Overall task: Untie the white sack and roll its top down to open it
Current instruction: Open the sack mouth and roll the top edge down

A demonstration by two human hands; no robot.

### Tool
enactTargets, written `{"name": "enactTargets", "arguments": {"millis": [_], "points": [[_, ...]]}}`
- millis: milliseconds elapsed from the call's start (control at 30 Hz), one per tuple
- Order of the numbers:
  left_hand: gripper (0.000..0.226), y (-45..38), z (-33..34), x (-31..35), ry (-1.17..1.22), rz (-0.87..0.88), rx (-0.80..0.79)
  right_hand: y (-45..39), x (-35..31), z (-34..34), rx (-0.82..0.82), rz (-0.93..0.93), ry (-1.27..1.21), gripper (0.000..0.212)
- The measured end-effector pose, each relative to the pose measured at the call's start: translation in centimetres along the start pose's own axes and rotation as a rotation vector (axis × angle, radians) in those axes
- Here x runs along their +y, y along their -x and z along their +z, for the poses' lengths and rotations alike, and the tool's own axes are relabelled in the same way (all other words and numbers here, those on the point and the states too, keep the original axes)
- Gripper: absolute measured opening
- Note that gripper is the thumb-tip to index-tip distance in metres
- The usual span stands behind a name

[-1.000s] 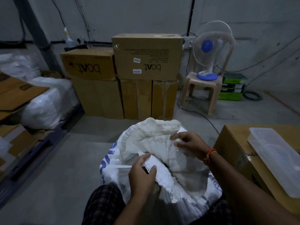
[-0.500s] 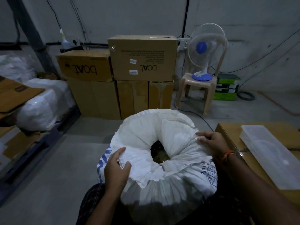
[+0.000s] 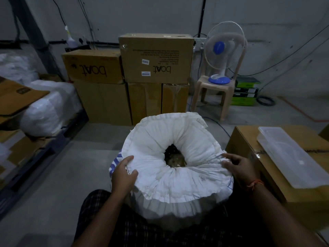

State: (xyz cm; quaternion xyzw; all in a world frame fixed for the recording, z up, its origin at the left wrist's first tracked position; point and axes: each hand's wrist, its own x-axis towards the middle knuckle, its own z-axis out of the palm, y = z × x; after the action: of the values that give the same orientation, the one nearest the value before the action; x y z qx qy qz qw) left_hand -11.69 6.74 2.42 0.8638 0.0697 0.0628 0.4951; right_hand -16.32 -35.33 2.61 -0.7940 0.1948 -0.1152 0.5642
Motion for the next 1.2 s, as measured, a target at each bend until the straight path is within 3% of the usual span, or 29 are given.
{"name": "enactTargets", "arguments": {"millis": [333,667,867,967,1067,1200], "points": [[0.058,0.9,-0.1,-2.1,-0.104,-0.012,-0.045,3.4,2.6,-0.6,0.037,0.018,0.150,0.038],[0.060,0.1,1.2,-5.2,-0.320,-0.105,-0.150,4.4,5.2,0.3,0.039,0.171,0.379,0.043],[0.056,-1.0,2.3,-6.0,-0.466,-0.116,-0.203,3.5,6.5,0.6,-0.104,0.287,0.532,0.041],[0.048,-1.6,2.8,-5.6,-0.450,-0.097,-0.074,3.3,4.9,1.0,-0.087,0.202,0.689,0.039],[0.044,-2.7,3.3,-3.8,-0.349,0.001,0.065,1.9,2.8,1.8,0.080,-0.072,0.694,0.040],[0.039,-6.7,4.4,-0.7,-0.264,0.193,0.071,-2.7,0.0,3.2,-0.109,-0.330,0.538,0.024]]}}
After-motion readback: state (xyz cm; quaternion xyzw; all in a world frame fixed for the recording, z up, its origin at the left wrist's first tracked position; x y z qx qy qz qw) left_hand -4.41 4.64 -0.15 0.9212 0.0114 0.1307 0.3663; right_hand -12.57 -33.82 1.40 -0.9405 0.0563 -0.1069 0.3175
